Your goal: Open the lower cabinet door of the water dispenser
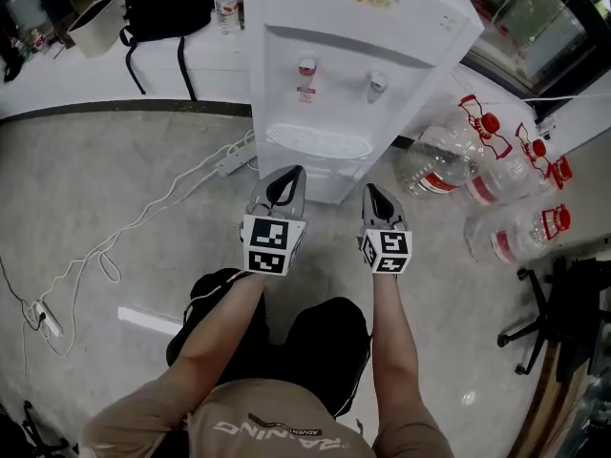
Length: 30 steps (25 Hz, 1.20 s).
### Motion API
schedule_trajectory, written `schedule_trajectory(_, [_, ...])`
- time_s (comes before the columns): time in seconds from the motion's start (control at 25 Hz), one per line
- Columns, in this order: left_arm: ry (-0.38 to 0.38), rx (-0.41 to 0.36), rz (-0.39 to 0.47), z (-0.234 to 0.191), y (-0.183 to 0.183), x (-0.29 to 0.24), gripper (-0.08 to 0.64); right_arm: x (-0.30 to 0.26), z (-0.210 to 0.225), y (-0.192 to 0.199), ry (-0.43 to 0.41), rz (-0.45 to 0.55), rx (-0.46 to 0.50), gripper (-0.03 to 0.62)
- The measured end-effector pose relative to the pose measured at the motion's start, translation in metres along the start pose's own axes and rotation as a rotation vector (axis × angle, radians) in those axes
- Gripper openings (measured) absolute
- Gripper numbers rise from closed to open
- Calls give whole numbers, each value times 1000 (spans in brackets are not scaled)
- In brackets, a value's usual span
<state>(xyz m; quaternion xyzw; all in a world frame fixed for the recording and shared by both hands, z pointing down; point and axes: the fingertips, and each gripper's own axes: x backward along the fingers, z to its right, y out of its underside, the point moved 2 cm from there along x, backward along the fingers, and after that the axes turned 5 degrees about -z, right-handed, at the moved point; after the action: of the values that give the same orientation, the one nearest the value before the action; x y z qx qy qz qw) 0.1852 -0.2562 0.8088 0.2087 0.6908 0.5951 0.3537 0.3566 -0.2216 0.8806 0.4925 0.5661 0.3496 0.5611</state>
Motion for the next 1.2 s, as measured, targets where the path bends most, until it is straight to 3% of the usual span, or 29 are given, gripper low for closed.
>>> schedule_trajectory(0.12, [29,35,13,6,-1,1,8,-12,4,14,-6,-24,10,12])
schedule_trajectory(0.24, [26,-27,-10,12,5,-1,8,-20,6,27,-28,-62,21,12])
schedule_trajectory(0.44, [51,0,-30,13,8,-4,8,-45,8,42,-70,-92,-38,20])
schedule_trajectory(0.52, [74,-10,-26,21,7,-4,8,-56,11,50,-89,-117,-54,129])
schedule_trajectory(0.72, [114,-47,-31,31,4,-4,8,-77,17,64,-121,-152,1,222])
schedule_trajectory(0.96, [158,-39,-63,34,18,-10,8,-95,24,66,-184,-159,-9,253])
schedule_trajectory(1.2, [178,-30,-44,37,8,-6,8,-104,30,61,-252,-143,-13,261])
